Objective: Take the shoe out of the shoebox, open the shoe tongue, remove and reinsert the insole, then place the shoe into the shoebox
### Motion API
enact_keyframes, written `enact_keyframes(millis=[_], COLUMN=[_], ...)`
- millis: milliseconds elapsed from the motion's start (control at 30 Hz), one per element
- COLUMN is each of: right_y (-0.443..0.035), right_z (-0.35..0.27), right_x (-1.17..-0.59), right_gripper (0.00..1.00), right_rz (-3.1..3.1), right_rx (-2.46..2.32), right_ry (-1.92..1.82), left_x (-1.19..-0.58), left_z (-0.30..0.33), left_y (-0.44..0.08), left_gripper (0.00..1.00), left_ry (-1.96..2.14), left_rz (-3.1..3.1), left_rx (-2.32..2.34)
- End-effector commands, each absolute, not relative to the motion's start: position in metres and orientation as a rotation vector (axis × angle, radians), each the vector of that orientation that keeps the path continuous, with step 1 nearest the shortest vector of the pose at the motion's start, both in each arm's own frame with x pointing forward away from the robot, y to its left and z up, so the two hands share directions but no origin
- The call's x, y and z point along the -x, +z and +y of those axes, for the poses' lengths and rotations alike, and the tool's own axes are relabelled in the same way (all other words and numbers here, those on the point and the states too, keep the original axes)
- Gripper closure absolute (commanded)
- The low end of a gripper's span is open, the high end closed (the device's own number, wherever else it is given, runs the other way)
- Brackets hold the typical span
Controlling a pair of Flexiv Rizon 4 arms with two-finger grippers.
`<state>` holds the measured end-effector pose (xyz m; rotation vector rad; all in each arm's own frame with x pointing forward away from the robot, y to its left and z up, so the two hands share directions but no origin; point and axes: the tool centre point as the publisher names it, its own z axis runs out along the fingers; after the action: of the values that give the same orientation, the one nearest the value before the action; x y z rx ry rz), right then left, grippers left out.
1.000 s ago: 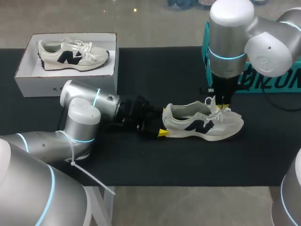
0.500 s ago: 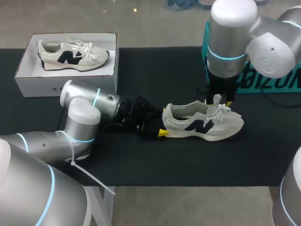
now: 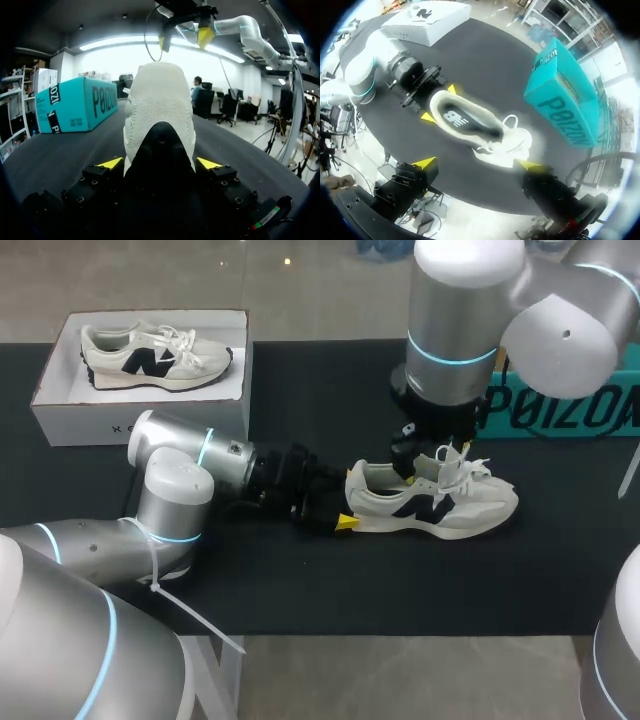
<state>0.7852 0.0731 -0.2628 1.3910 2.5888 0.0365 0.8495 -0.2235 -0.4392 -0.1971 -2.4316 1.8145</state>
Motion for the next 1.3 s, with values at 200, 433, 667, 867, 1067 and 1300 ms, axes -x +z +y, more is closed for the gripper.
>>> enact_keyframes(millis=[200, 433, 667, 867, 1067, 1300], right_y=[-0.263, -0.263, -0.263, -0.266, -0.266, -0.273], right_z=[0.075, 0.075, 0.075, 0.075, 0.091, 0.098], right_x=[-0.785, -0.785, -0.785, -0.793, -0.792, -0.795], right_gripper=[0.0, 0.0, 0.0, 0.0, 0.0, 0.0], right_rz=[2.947, 2.947, 2.947, 2.997, 3.049, 3.062], right_rx=[-0.549, -0.549, -0.549, -0.495, -0.109, 0.02], right_ry=[-0.05, -0.05, -0.05, -0.043, 0.069, 0.026], left_x=[-0.85, -0.85, -0.85, -0.85, -0.85, -0.85], left_z=[-0.225, -0.225, -0.225, -0.225, -0.225, -0.225], left_y=[-0.444, -0.444, -0.444, -0.444, -0.444, -0.444], left_gripper=[1.0, 1.0, 1.0, 1.0, 1.0, 1.0], left_ry=[1.815, 1.815, 1.815, 1.815, 1.815, 1.815], left_rz=[-2.43, -2.43, -2.43, -2.43, -2.43, -2.43], left_rx=[0.198, 0.198, 0.198, 0.198, 0.198, 0.198])
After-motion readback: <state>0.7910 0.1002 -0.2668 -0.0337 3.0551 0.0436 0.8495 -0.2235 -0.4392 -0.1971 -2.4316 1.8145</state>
